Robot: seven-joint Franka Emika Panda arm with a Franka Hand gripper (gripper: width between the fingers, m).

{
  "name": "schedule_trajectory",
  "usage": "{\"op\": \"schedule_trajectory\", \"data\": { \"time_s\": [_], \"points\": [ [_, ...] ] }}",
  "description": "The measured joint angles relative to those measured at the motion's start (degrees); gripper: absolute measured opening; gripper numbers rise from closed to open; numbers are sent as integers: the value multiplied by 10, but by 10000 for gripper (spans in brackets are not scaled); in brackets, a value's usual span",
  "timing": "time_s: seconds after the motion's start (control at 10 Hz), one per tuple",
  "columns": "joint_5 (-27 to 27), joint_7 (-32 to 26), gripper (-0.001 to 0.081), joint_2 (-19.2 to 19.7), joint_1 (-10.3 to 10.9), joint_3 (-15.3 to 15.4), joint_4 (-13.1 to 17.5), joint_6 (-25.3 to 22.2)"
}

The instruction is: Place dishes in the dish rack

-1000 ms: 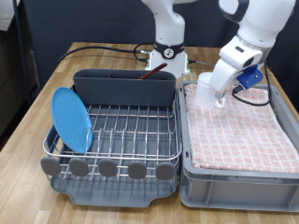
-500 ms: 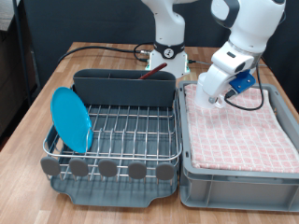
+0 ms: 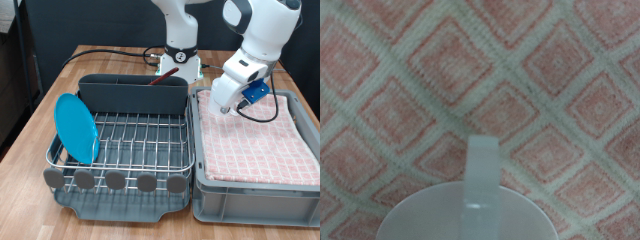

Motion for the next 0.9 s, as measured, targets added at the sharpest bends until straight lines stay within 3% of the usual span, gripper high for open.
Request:
{"op": "schedule_trajectory", "data": {
  "time_s": [0.2,0.3,0.4,0.6,0.7,0.8,0.9],
  "points": [
    [4,0,802,4,0,0,-3,12],
    [7,0,731,5,0,0,-4,15],
    [10,0,552,6,0,0,-6,15],
    [14,1,552,7,1,1,-7,15],
    [17,1,306,8,1,2,-8,15],
    [19,1,142,10,1,3,-9,15],
    [20,2,142,11,1,3,-9,15]
  ]
}}
